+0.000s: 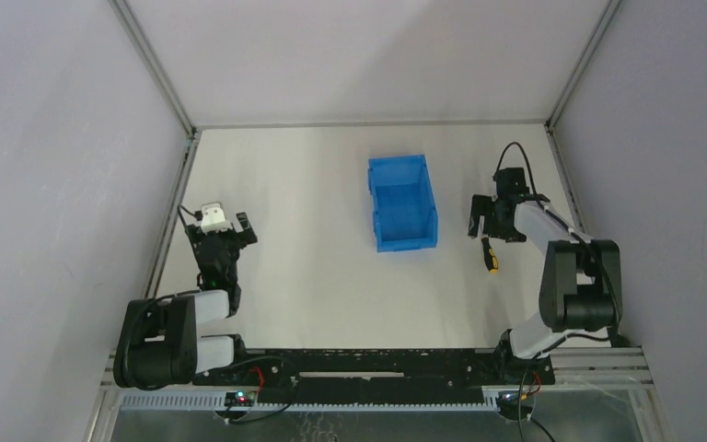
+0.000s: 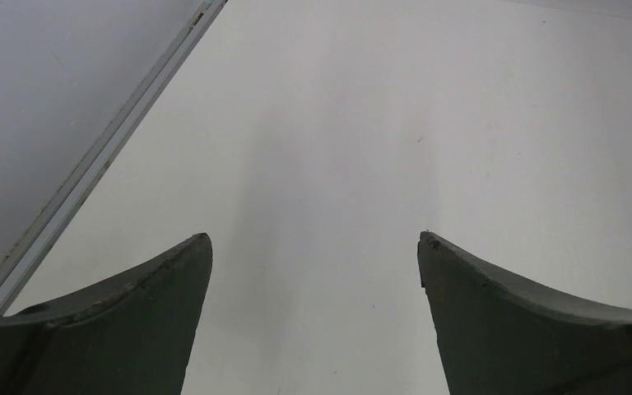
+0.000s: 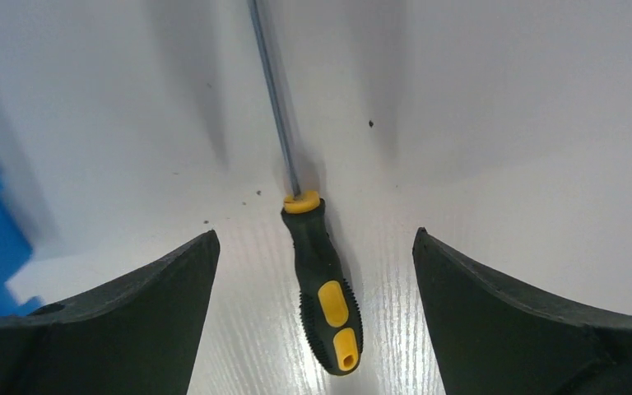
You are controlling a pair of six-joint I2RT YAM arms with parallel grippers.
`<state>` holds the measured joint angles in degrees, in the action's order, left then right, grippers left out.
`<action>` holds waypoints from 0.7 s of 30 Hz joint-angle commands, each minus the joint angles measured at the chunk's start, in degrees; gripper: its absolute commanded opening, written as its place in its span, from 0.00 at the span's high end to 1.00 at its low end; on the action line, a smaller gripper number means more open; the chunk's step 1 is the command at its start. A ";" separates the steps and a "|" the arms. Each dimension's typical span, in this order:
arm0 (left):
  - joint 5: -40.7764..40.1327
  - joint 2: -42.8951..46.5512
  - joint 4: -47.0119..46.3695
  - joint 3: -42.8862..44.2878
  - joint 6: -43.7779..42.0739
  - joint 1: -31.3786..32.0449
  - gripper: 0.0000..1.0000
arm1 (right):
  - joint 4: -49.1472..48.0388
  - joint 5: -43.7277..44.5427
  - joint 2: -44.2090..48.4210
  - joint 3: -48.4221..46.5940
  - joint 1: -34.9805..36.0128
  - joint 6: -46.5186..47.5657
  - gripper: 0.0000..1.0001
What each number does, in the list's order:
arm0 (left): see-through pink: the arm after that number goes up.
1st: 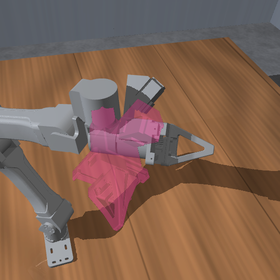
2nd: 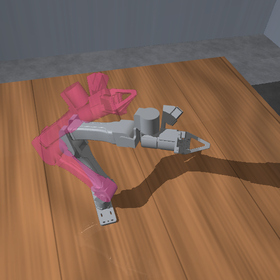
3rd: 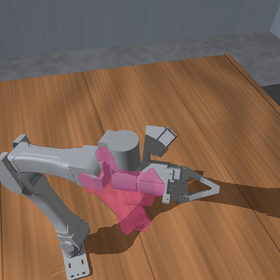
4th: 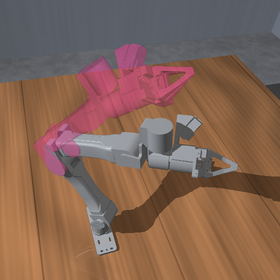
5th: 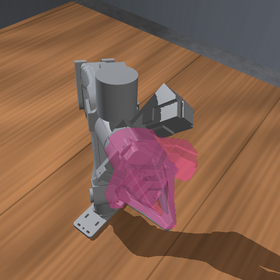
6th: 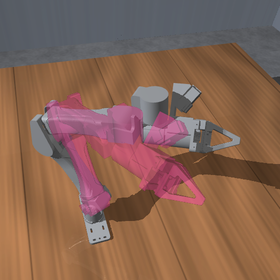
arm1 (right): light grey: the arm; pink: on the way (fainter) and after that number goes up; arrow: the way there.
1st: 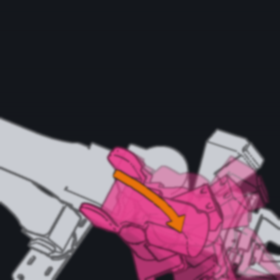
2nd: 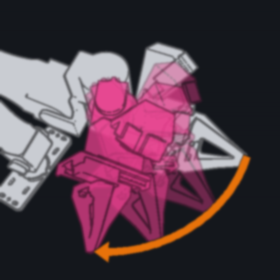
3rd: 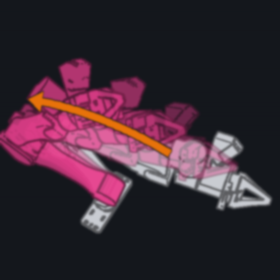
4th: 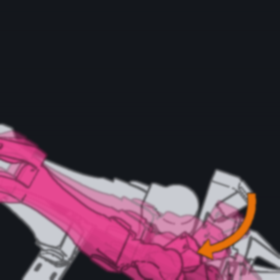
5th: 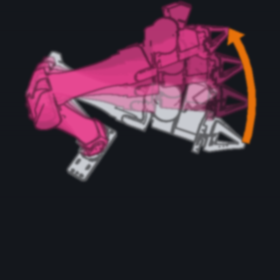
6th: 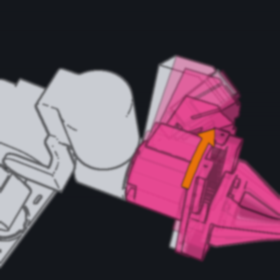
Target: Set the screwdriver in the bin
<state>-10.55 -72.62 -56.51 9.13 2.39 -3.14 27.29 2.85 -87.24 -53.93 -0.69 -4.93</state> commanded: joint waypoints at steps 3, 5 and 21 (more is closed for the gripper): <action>-0.53 0.49 -3.78 1.97 -1.07 0.20 0.00 | 1.55 1.56 -6.20 -2.25 0.10 1.66 0.14; -0.53 0.47 -3.78 1.99 -1.07 0.22 0.00 | 1.67 1.42 -7.76 -2.27 0.16 1.72 0.24; -0.53 0.48 -3.78 1.99 -1.07 0.28 0.00 | 9.16 -0.64 0.99 -9.56 -0.05 0.36 1.00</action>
<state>-10.55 -72.62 -56.51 9.13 2.39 -3.11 32.60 1.54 -92.97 -57.19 -0.86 -3.20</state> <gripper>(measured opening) 0.996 0.048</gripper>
